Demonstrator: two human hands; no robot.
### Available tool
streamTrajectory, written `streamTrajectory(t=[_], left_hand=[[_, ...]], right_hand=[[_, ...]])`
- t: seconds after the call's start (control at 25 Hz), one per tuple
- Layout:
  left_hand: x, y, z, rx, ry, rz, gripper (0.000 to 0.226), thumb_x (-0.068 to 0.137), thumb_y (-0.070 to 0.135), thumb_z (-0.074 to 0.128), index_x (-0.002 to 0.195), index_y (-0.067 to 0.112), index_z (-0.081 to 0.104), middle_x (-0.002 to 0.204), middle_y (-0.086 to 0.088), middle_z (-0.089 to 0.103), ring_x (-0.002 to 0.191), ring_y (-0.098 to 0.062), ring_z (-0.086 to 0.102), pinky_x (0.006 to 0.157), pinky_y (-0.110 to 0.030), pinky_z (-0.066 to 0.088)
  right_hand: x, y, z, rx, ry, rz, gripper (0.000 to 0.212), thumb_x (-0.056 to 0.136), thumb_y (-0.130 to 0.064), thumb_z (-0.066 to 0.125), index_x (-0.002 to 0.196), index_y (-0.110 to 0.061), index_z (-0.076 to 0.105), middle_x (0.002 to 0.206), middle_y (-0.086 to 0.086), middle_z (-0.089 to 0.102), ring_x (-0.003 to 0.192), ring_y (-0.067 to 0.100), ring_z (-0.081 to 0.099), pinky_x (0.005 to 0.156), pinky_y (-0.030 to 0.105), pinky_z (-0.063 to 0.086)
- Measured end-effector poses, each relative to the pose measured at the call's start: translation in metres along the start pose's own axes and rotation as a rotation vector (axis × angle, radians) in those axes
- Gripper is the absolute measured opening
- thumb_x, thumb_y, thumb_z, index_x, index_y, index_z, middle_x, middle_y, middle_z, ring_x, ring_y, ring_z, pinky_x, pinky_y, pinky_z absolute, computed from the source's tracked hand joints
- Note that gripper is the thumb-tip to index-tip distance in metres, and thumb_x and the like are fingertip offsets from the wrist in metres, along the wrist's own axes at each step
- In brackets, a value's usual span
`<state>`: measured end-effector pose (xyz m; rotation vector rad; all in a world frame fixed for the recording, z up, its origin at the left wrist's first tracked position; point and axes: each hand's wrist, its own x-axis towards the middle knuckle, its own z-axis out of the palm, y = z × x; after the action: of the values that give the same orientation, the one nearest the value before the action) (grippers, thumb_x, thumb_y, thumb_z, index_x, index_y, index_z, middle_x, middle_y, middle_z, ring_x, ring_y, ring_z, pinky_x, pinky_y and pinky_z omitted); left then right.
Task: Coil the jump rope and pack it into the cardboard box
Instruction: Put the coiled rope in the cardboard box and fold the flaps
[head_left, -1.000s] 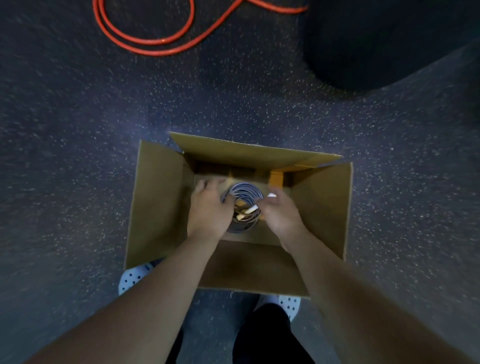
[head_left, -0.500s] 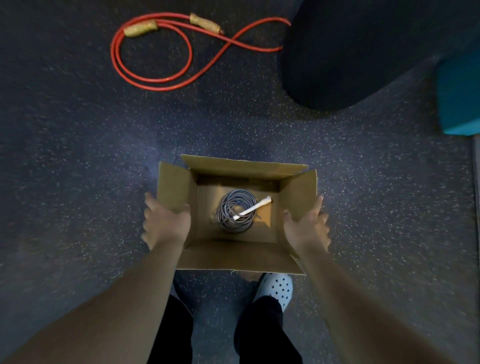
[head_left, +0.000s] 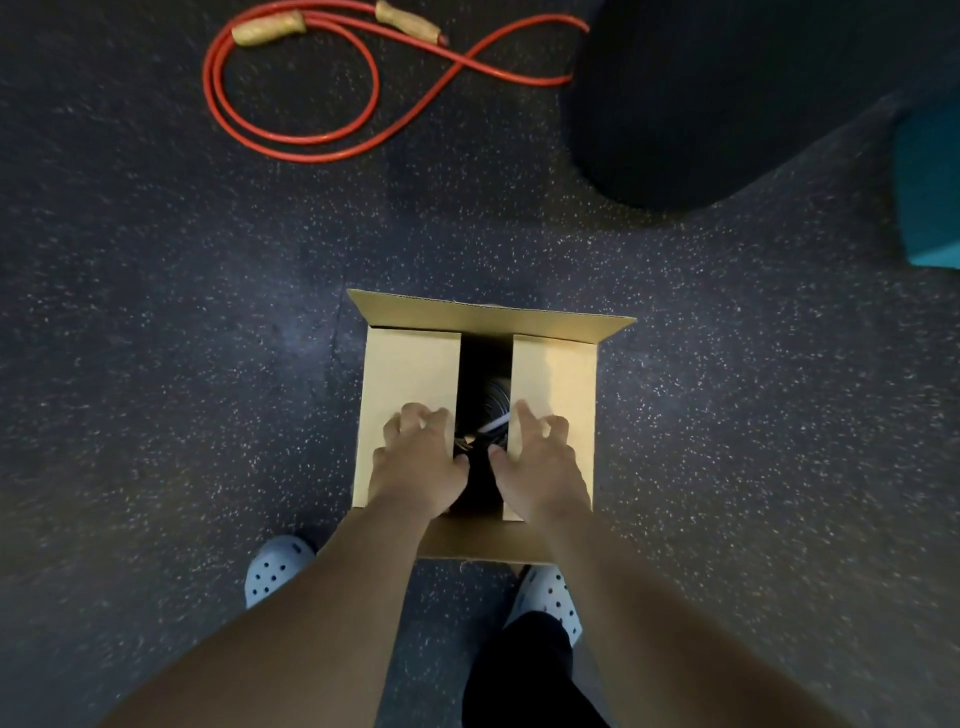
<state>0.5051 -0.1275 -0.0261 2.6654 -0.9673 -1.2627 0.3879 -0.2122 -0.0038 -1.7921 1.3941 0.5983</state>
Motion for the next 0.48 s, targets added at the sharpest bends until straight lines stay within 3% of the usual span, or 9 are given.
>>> streamTrajectory(t=[0.16,0.28,0.36,0.4,0.48], left_hand=[[0.01,0.001,0.007,0.111,-0.076,0.075,0.072,0.092,0.06,0.048,0.153,0.027,0.029,0.164,-0.004,0.011,0.151,-0.034,0.007,0.116,-0.052,0.024],[-0.01,-0.004,-0.01,0.082,-0.324,0.206,0.1,0.079,0.085,0.04,0.159,0.039,0.004,0.17,-0.001,-0.013,0.154,-0.032,-0.015,0.122,-0.055,0.002],[-0.031,-0.013,-0.022,0.171,-0.507,0.329,0.125,0.061,0.091,0.055,0.157,0.043,-0.01,0.166,0.0,-0.026,0.151,-0.03,-0.026,0.122,-0.055,-0.007],[-0.039,-0.019,-0.024,0.275,-0.542,0.382,0.134,0.055,0.089,0.063,0.156,0.043,-0.013,0.164,-0.001,-0.029,0.15,-0.032,-0.029,0.122,-0.057,-0.008],[-0.042,-0.025,-0.021,0.456,-0.436,0.444,0.13,0.065,0.074,0.072,0.158,0.037,-0.01,0.167,-0.008,-0.022,0.152,-0.038,-0.02,0.121,-0.062,-0.003]], right_hand=[[0.021,0.003,0.02,-0.215,-0.025,-0.003,0.07,0.1,-0.033,0.055,0.16,-0.023,0.021,0.161,0.01,0.018,0.135,0.034,0.042,0.099,0.043,0.051],[0.023,0.002,0.011,-0.398,-0.1,-0.032,0.071,0.099,-0.028,0.056,0.159,-0.018,0.021,0.161,0.013,0.017,0.136,0.034,0.039,0.099,0.043,0.051],[0.019,-0.004,-0.009,-0.426,-0.137,-0.076,0.059,0.101,-0.03,0.05,0.156,-0.016,0.032,0.156,0.014,0.027,0.134,0.035,0.04,0.098,0.044,0.049],[0.017,-0.009,-0.022,-0.43,-0.097,-0.128,0.05,0.102,-0.029,0.048,0.15,-0.015,0.042,0.149,0.014,0.038,0.13,0.034,0.045,0.096,0.044,0.05],[0.012,-0.025,-0.05,-0.405,0.205,-0.315,0.033,0.101,-0.024,0.049,0.129,-0.011,0.061,0.127,0.013,0.055,0.114,0.032,0.054,0.09,0.044,0.053]])
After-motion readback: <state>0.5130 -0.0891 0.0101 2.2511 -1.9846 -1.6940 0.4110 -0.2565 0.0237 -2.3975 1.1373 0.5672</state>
